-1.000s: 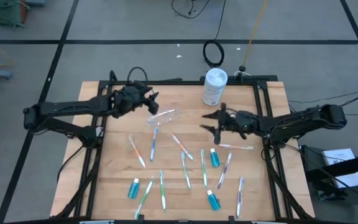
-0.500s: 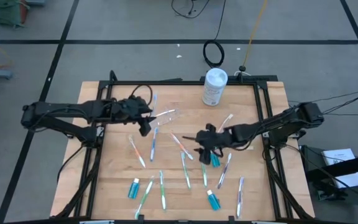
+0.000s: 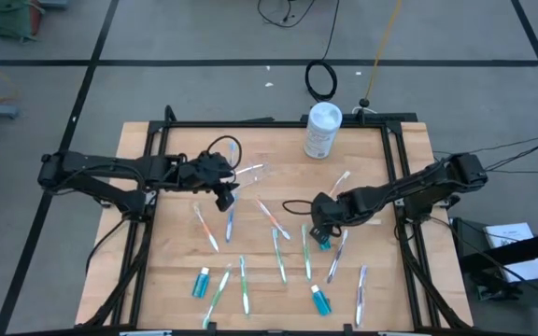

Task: Pick & Place toothbrushing station
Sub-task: Put the blue mouthwash into the transparent organizer

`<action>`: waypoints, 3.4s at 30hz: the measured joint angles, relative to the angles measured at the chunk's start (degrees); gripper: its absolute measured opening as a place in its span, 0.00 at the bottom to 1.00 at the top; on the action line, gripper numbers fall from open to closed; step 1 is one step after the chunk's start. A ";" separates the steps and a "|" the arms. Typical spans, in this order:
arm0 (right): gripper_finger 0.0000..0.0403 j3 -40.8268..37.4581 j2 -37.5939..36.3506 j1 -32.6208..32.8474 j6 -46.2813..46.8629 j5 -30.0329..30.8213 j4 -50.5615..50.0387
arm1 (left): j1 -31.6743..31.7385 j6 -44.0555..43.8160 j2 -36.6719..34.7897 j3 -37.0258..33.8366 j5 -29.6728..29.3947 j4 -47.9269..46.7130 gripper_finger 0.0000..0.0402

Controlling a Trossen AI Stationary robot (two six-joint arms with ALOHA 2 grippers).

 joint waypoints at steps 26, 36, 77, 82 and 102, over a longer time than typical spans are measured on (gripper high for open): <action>0.31 -14.61 -0.26 -0.02 2.34 -0.45 25.40 | 0.04 0.52 0.22 -0.01 0.02 0.66 0.46; 0.13 -15.67 -0.09 0.05 2.73 -0.71 28.94 | 0.04 1.92 0.22 -0.01 -0.02 0.64 0.46; 0.37 -15.47 -4.85 3.37 18.20 -4.09 22.88 | 0.04 1.67 0.24 -0.01 -0.22 2.27 0.46; 0.37 -15.55 -1.47 3.36 18.85 -4.05 28.62 | 0.04 1.59 0.24 -0.01 -0.71 2.25 0.46; 0.24 -15.58 0.69 3.35 14.69 -4.39 31.45 | 0.04 2.99 0.24 -0.01 -2.08 2.14 0.46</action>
